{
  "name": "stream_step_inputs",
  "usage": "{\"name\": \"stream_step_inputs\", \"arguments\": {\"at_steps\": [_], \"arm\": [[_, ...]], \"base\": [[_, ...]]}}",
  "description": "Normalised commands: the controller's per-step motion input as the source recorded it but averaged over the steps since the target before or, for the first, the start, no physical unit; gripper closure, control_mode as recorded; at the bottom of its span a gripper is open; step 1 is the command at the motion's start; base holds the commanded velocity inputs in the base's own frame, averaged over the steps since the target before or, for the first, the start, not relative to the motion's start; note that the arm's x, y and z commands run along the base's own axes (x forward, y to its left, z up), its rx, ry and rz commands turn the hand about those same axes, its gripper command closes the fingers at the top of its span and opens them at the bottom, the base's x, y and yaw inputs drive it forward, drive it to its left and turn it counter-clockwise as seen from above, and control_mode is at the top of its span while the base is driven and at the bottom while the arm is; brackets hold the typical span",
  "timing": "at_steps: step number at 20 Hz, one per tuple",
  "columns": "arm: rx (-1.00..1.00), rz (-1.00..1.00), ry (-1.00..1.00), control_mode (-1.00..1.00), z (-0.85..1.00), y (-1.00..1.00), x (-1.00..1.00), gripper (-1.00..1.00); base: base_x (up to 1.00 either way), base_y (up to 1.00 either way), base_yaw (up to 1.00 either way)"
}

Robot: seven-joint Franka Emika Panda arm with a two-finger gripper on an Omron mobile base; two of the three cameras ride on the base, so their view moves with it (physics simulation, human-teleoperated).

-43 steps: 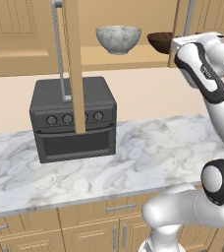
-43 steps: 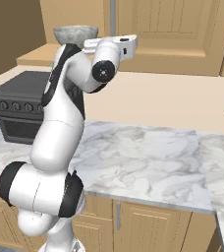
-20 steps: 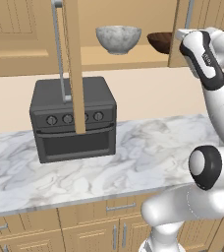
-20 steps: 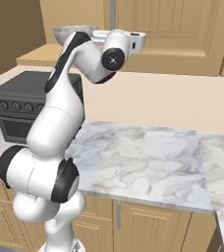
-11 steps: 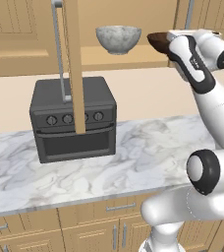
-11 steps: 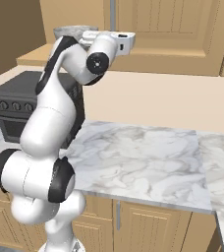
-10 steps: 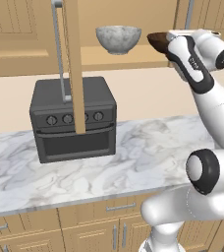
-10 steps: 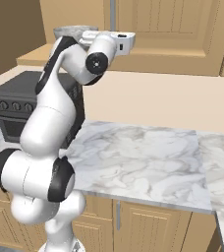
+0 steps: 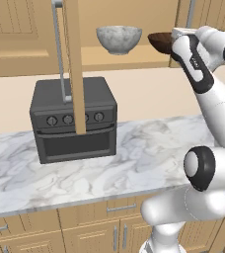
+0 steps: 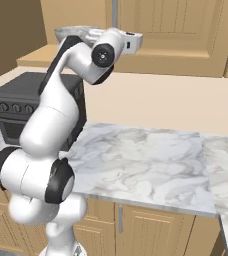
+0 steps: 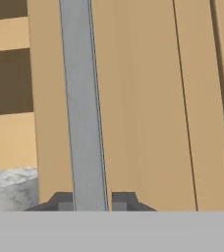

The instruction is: Move the bowls from the cabinet to the plates on the dining table.

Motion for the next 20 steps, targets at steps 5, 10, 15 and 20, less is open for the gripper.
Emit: {"name": "stream_step_inputs", "arguments": {"at_steps": [5,10,15,20], "arm": [[0.06,0.05,0.17,-1.0,-0.07,-0.33,-0.34,1.0],[0.07,0.04,0.13,-1.0,-0.06,-0.36,-0.4,1.0],[0.08,0.03,0.09,-1.0,-0.11,-0.45,-0.44,1.0],[0.06,0.03,0.07,-1.0,-0.16,-0.47,-0.4,1.0]], "base": [[0.0,0.0,0.0],[0.0,0.0,0.0],[0.0,0.0,0.0],[0.0,0.0,0.0]]}}
